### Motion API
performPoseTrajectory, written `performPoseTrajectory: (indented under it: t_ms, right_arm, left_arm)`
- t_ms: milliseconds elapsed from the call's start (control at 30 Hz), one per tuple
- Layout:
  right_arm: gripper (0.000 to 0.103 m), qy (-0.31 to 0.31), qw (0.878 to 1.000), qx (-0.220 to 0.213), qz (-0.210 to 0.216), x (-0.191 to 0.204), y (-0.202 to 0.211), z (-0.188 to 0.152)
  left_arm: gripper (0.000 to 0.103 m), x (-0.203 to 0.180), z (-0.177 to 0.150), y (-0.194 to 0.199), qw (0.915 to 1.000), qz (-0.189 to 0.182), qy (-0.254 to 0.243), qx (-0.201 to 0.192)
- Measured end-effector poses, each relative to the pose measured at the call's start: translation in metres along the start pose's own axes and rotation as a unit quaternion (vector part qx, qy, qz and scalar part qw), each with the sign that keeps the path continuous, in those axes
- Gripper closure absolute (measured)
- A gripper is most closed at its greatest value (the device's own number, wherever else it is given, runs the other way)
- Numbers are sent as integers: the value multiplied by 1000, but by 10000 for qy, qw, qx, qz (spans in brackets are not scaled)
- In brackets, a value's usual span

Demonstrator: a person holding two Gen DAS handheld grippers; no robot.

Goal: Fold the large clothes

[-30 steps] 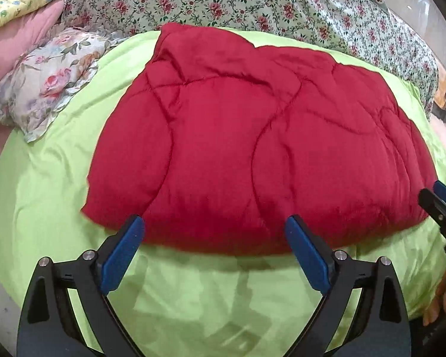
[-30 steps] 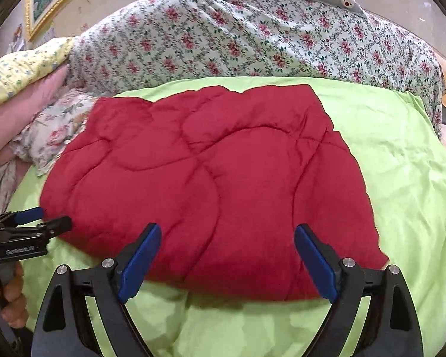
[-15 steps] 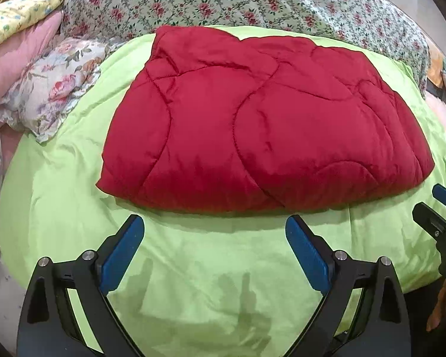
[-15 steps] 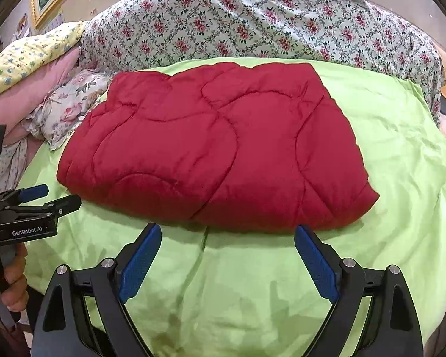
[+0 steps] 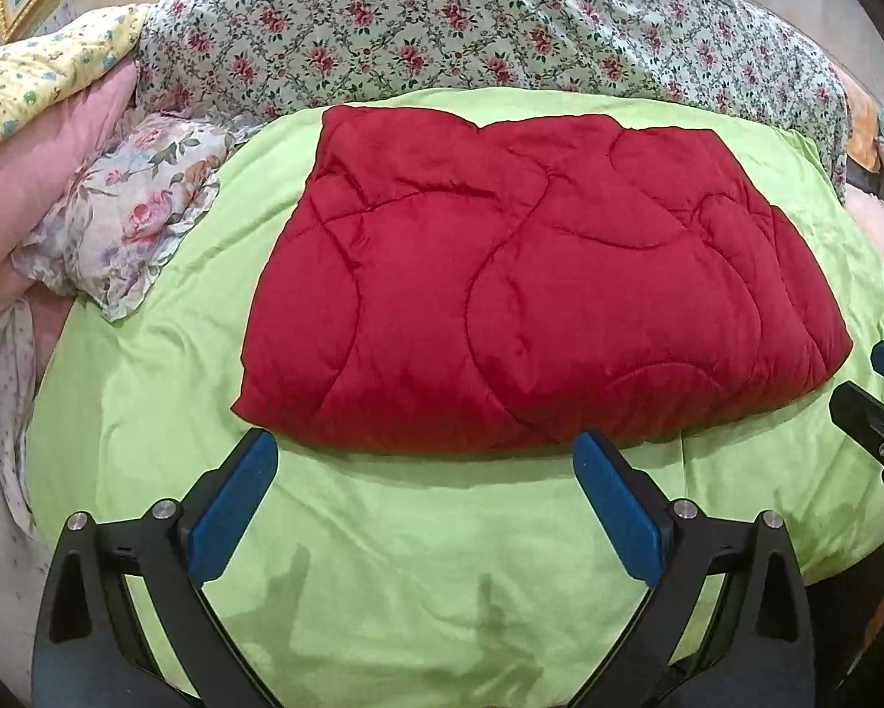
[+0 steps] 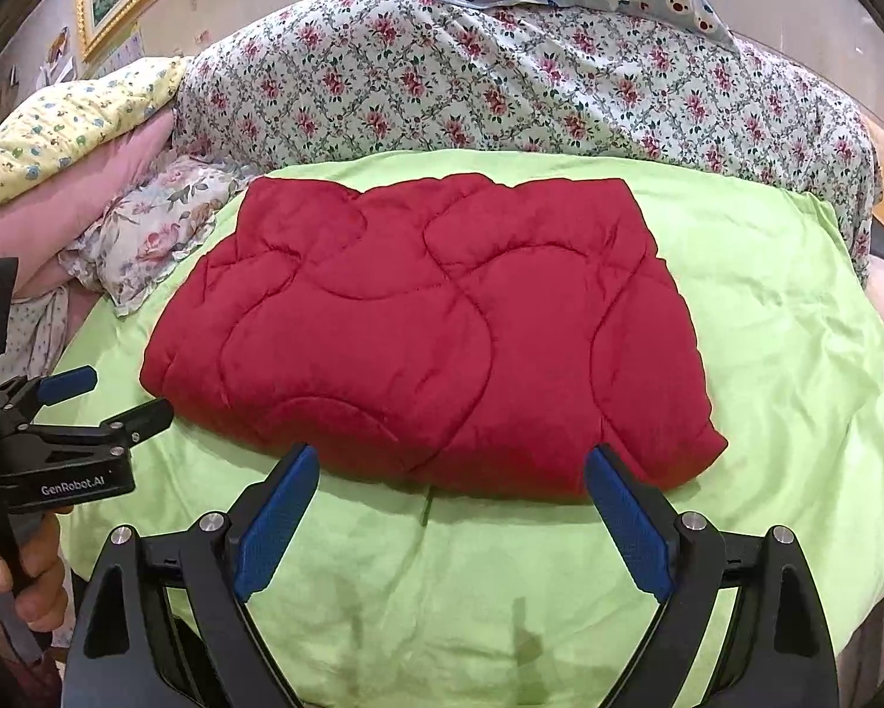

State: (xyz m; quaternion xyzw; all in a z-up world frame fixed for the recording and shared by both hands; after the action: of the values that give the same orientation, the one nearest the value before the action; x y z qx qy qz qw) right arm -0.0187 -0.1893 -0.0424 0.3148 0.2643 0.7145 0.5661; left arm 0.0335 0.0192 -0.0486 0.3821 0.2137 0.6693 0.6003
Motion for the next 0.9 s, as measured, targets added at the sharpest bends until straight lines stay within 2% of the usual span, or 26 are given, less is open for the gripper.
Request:
performPoseTrajectory:
  t_ms: [367,900]
  right_arm:
    - [10,-104,9998,155,29,-2,-14,8]
    - [10,-193,9997,176,39,-15,-29,26]
  left_arm:
    - [2,2,8,-9,9999,100,69,84]
    - [2,-11,18,-24,9998,-22,11,216]
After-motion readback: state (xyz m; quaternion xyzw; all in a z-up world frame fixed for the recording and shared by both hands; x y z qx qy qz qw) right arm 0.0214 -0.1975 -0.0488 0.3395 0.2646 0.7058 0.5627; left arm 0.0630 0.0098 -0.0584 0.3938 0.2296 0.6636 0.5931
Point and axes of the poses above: each gripper's, at about its wrist camera, not at the fingertips, and y roughly against the way its jaws point, x to its left, z to its top, the point moved 10 cm from there along -y, roughly the way its jaws point, and after that the axes turned 10 degrees about z, right-handed, at the moved point
